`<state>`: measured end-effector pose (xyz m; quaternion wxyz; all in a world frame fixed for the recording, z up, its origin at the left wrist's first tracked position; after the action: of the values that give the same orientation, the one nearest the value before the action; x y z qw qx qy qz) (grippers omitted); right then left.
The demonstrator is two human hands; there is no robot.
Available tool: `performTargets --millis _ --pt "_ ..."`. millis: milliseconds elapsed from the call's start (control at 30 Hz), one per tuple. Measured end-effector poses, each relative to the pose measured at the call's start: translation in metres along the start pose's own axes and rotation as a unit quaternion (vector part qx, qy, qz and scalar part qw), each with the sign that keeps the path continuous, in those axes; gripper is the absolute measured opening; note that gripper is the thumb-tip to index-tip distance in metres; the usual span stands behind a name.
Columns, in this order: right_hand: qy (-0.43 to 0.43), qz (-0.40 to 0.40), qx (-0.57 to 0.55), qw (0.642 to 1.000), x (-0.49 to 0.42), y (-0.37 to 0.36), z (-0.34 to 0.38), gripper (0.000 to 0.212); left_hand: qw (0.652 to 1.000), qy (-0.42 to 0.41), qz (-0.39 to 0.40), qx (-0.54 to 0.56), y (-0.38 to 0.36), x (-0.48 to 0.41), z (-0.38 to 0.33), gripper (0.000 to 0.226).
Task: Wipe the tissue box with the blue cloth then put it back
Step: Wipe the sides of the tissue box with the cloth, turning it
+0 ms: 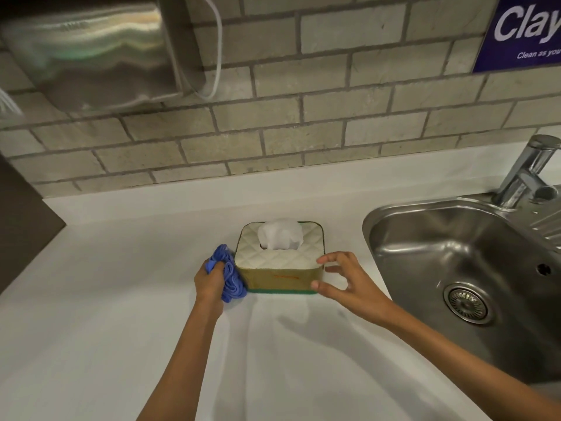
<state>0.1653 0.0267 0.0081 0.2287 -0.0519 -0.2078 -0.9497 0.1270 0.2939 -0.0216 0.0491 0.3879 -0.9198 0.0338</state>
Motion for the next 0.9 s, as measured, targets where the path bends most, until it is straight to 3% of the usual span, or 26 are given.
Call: performTargets --millis 100,200,300,400,567,667,767,900 --pt "0.024 -0.068 0.097 0.993 -0.003 0.018 0.007 0.056 1.0 -0.013 -0.019 -0.002 0.014 0.007 0.001 0.026" --pt "0.036 -0.105 0.189 0.976 -0.025 0.035 0.02 0.095 1.0 -0.02 -0.007 -0.007 0.019 0.018 0.003 0.026" --pt "0.007 -0.034 0.277 0.96 -0.057 0.027 0.022 0.126 0.999 -0.027 0.01 -0.021 0.016 0.027 0.004 0.024" --pt "-0.03 0.044 0.324 0.945 -0.08 0.017 0.015 0.136 0.999 -0.031 0.028 -0.021 0.009 0.032 0.006 0.014" --pt "-0.058 0.078 0.307 0.947 -0.097 0.013 0.01 0.126 0.999 -0.024 0.034 -0.008 0.005 0.036 0.009 0.015" --pt "-0.078 0.089 0.221 0.968 -0.096 0.017 0.012 0.114 0.999 -0.021 0.034 0.029 0.005 0.038 0.007 0.014" --pt "-0.105 0.119 0.119 0.98 -0.097 0.02 0.014 0.087 0.998 -0.03 0.025 0.056 0.008 0.039 -0.003 0.012" --pt "-0.137 0.139 0.116 0.974 -0.095 0.023 0.012 0.044 0.994 -0.056 0.012 0.098 0.007 0.046 -0.022 0.011"
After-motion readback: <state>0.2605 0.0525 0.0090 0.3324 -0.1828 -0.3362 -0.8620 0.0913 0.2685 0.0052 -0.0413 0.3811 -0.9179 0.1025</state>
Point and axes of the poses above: each hand's wrist, its own x-axis away from the middle knuckle, its own y-axis out of the back of the hand, z = x × y, the point moved 6 cm from there along -x, towards the middle knuckle, and after that the axes turned 13 degrees about -y, right-handed, at the moved point
